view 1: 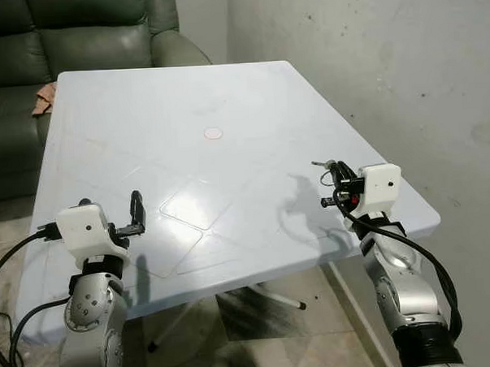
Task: Hang keys on a hook
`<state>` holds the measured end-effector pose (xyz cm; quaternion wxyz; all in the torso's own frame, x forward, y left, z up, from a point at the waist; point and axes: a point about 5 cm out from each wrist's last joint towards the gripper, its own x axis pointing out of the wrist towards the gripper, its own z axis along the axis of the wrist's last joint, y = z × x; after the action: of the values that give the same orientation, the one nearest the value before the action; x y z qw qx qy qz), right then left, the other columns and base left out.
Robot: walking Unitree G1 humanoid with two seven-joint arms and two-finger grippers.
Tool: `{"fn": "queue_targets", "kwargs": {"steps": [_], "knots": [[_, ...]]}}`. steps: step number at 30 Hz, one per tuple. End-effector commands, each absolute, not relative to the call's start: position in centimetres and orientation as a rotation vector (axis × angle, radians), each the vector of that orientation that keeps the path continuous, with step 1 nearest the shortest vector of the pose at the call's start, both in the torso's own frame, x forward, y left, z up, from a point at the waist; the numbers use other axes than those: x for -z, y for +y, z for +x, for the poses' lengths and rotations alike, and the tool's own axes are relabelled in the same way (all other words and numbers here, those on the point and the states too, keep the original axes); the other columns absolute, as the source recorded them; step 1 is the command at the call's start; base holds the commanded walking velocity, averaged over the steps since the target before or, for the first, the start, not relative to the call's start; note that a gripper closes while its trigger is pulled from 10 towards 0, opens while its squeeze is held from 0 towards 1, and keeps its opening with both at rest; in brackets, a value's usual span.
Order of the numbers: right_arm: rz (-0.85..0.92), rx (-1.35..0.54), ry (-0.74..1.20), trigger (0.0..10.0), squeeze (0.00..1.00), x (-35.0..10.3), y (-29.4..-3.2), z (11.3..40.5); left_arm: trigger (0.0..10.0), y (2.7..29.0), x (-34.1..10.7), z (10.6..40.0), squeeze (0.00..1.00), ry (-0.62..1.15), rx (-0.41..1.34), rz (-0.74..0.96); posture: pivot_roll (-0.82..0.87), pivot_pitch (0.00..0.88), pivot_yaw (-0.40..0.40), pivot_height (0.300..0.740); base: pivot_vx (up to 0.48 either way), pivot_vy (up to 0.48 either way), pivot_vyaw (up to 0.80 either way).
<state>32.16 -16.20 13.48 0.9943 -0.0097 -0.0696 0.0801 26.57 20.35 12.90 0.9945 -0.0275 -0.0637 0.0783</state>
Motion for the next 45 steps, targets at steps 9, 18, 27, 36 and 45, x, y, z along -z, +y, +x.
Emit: {"fn": "queue_targets", "kwargs": {"steps": [9, 18, 27, 36, 45], "knots": [[-0.028, -0.172, -0.137, 10.0, 0.00, -13.57, -16.10, 32.30, 10.0, 20.09, -12.93, 26.63, 0.00, -0.118, -0.149, -0.043, 0.03, 0.024, -0.060, 0.740, 0.000, 0.000, -0.78], [-0.030, -0.175, -0.134, 10.0, 0.00, -13.52, -16.05, 32.31, 10.0, 20.11, -12.85, 26.60, 0.00, -0.113, -0.148, -0.052, 0.03, 0.026, -0.062, 0.740, 0.000, 0.000, -0.78], [-0.031, -0.175, -0.134, 10.0, 0.00, -13.51, -16.03, 32.33, 10.0, 20.09, -12.64, 26.58, 0.00, -0.100, -0.147, -0.072, 0.03, 0.028, -0.063, 0.740, 0.000, 0.000, -0.78], [-0.030, -0.176, -0.132, 10.0, 0.00, -13.48, -16.02, 32.31, 10.0, 20.13, -12.53, 26.57, 0.00, -0.091, -0.150, -0.066, 0.03, 0.030, -0.063, 0.740, 0.000, 0.320, -0.78], [-0.026, -0.178, -0.144, 10.0, 0.00, -13.56, -16.02, 32.18, 10.0, 20.01, -12.54, 26.48, 0.00, -0.085, -0.158, -0.084, 0.03, 0.032, -0.066, 0.740, 0.000, 0.053, -0.31]]}}
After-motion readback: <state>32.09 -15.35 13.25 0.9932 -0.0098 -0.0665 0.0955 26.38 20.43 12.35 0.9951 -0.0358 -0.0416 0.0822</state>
